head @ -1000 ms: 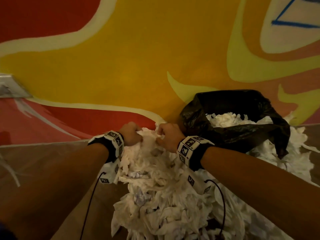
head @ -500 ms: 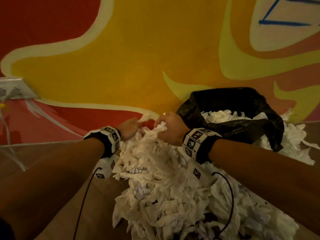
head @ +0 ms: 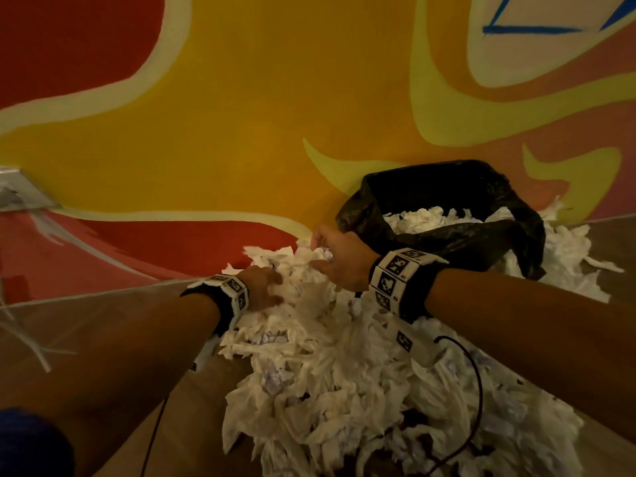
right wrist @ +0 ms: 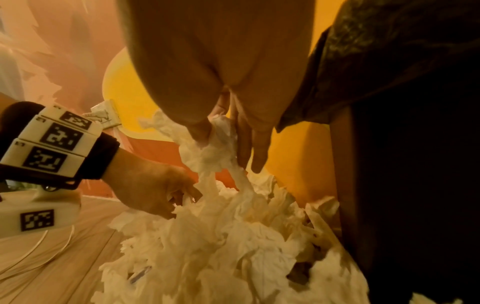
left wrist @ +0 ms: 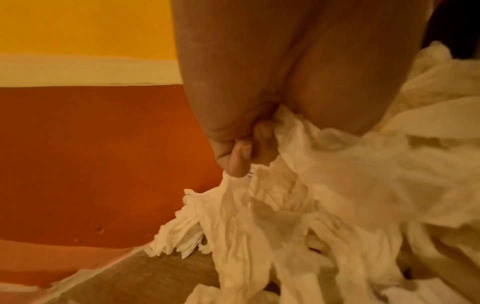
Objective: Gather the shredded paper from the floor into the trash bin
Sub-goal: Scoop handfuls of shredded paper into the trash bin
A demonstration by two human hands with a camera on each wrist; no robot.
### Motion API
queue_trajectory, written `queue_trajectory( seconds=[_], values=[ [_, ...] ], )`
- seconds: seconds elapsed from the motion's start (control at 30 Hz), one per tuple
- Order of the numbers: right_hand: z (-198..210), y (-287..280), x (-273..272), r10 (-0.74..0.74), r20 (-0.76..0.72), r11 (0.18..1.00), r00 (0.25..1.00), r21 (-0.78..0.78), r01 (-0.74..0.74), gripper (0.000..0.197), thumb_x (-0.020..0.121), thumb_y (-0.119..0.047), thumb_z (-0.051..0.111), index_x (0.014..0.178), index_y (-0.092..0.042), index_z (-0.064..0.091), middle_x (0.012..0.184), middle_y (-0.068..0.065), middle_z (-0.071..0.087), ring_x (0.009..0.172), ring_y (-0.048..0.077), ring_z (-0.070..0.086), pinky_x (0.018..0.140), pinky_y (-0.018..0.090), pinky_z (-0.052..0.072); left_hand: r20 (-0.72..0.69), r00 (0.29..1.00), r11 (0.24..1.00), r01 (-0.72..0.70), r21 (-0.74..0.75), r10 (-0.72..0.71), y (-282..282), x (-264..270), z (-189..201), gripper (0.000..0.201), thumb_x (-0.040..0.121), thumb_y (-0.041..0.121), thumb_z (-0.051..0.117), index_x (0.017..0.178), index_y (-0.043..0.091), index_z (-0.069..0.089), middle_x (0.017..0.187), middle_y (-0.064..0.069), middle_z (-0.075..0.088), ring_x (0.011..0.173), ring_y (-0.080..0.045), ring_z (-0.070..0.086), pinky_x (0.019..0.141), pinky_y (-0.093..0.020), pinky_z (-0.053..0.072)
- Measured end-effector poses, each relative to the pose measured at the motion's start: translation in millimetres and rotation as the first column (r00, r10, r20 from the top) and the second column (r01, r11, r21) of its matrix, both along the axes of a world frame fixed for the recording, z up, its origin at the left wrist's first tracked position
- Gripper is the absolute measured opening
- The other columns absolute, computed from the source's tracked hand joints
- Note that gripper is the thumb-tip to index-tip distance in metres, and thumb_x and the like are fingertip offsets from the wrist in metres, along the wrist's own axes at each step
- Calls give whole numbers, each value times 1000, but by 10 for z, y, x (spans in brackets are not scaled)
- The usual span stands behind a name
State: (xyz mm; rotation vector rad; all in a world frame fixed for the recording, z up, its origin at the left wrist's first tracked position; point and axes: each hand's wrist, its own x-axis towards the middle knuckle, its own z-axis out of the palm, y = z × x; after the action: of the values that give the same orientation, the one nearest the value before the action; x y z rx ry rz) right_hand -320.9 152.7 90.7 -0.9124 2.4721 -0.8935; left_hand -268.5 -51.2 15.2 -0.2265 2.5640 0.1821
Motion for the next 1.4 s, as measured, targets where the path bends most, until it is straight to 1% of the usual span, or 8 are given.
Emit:
queue_trajectory(
  seconds=[0.3,0.63,0.8,0.93,1.03,1.17,1.3,1.4],
  values=[
    [-34,81,-18,11,-30,999,999,50,-10,30,83,-3,63,97,-23,46,104,8,53,89,25,53,63,27,42,-245,954,918,-67,391,175,138,-80,316,17,99,16,46,96,9,62,107,-11,64,96,-27,56,73,-30,41],
    [97,169,-81,28,-137,998,990,62,-20,33,91,-31,61,119,-15,56,119,10,59,111,29,52,87,36,48,-222,890,828,-245,504,398,239,-163,583,54,95,34,55,47,13,40,40,2,31,40,-16,27,51,-24,24],
    [217,185,-79,11,-188,999,982,-32,-18,36,98,-39,45,118,-9,51,104,11,60,90,27,57,71,36,44,-228,890,802,-212,558,394,231,-165,629,17,94,16,58,89,5,71,91,-3,67,75,-16,59,66,-28,48],
    [316,184,-83,-69,-182,977,981,-209,29,22,96,-28,52,104,-8,50,83,4,55,69,18,50,54,26,33,-129,857,666,-283,690,498,266,-140,615,28,91,-6,47,72,-1,66,84,-14,71,58,-25,67,50,-32,54],
    [391,189,-106,-140,-192,961,971,-261,87,14,85,-20,61,94,-14,52,91,3,54,76,17,49,61,27,33,-118,905,752,-261,605,410,280,-124,597,30,88,-10,38,67,11,46,76,-14,64,38,-20,44,45,-29,37],
    [451,223,-95,-143,-194,961,970,-262,89,13,86,-14,55,98,-13,51,106,8,53,93,21,49,78,33,40,-162,977,949,-80,305,135,348,-114,521,37,91,6,44,124,20,53,115,-6,58,99,-28,59,75,-32,46],
    [474,265,-62,-49,-252,987,967,-163,7,30,91,-7,47,119,-9,60,113,13,59,104,26,50,89,35,40,-92,992,988,101,115,-91,404,-98,348,35,93,32,54,126,23,46,106,-8,60,96,-29,58,76,-33,45],
    [461,278,-39,-10,-286,994,958,-111,-22,19,90,-1,47,85,9,63,86,26,60,85,37,52,72,38,36,-98,980,983,178,44,-173,381,-117,203,55,88,36,63,137,21,43,125,-8,58,115,-31,55,94,-39,46]
  ],
)
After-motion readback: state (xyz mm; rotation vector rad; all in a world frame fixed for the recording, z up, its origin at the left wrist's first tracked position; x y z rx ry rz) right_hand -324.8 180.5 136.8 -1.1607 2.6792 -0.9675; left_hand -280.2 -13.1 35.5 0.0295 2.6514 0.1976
